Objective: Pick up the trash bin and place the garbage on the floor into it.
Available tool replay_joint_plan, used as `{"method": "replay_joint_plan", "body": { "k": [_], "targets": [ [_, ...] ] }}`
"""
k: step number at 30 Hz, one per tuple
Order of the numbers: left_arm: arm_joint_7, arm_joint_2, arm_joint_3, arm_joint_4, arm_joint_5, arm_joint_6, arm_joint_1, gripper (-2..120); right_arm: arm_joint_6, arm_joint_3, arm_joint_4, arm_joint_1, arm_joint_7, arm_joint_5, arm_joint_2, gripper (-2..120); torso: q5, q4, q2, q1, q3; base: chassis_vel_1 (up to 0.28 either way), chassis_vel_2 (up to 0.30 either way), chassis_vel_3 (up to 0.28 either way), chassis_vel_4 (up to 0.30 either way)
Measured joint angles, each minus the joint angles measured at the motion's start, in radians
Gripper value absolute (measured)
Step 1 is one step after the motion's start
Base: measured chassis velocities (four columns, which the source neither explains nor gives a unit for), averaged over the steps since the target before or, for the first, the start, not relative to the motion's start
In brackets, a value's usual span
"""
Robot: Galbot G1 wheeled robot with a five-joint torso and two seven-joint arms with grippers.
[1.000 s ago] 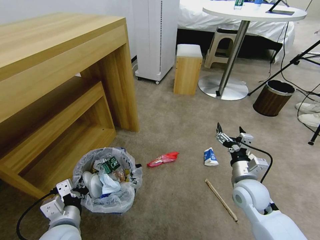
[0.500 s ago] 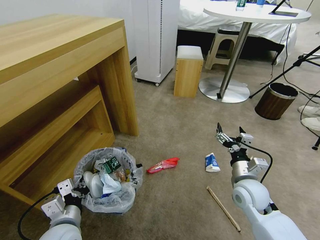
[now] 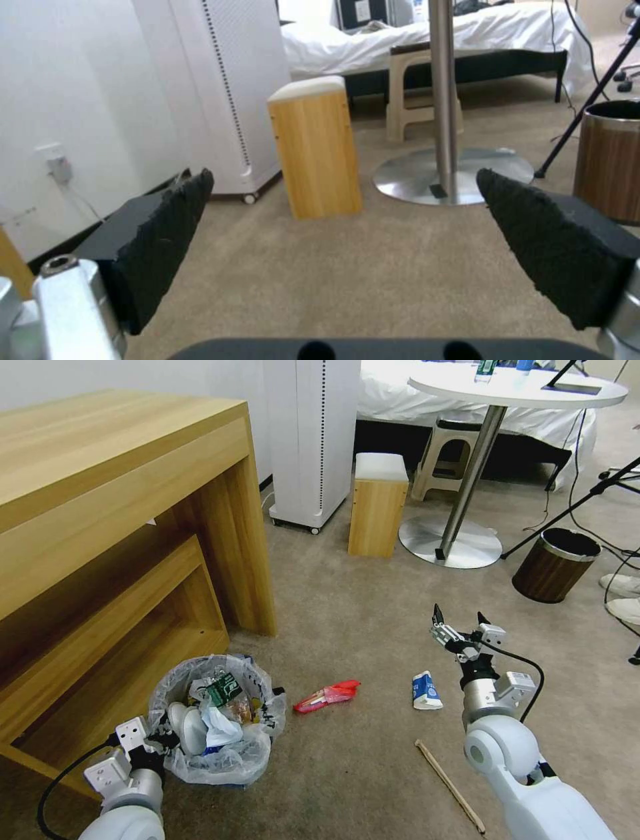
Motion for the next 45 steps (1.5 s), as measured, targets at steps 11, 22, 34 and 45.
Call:
{"method": "replay_joint_plan", "body": {
  "k": [11, 22, 34, 45],
  "targets": [
    [0.0, -0.01, 0.005, 0.013, 0.005, 0.0, -0.002, 1, -0.246, -0.055, -0.021, 0.122, 0.155, 0.407, -0.026, 100, -0.0003, -0.0001, 0.0, 0.0, 0.0, -0.007, 0.006, 0.01, -0.008],
    [0.002, -0.023, 0.015, 0.045, 0.011, -0.004, -0.013, 1, -0.396, -0.142, -0.22, 0.393, 0.395, 0.848, 0.087, 100, 0.0, -0.0002, 0.0, 0.0, 0.0, 0.0, 0.0, 0.0, 0.0],
    [0.002, -0.041, 0.021, 0.074, 0.021, -0.006, -0.029, 1, -0.394, -0.1, -0.521, 0.538, 0.46, 0.911, 0.266, 100, -0.0001, 0.0, 0.0, 0.0, 0.0, 0.0, 0.0, 0.0, 0.0],
    [0.001, -0.05, 0.019, 0.095, 0.023, -0.01, -0.043, 1, -0.404, -0.147, -0.671, 0.567, 0.444, 0.885, 0.337, 97, -0.0002, 0.0, 0.0, 0.0, 0.0, 0.0, 0.0, 0.0, 0.0]
  ]
}}
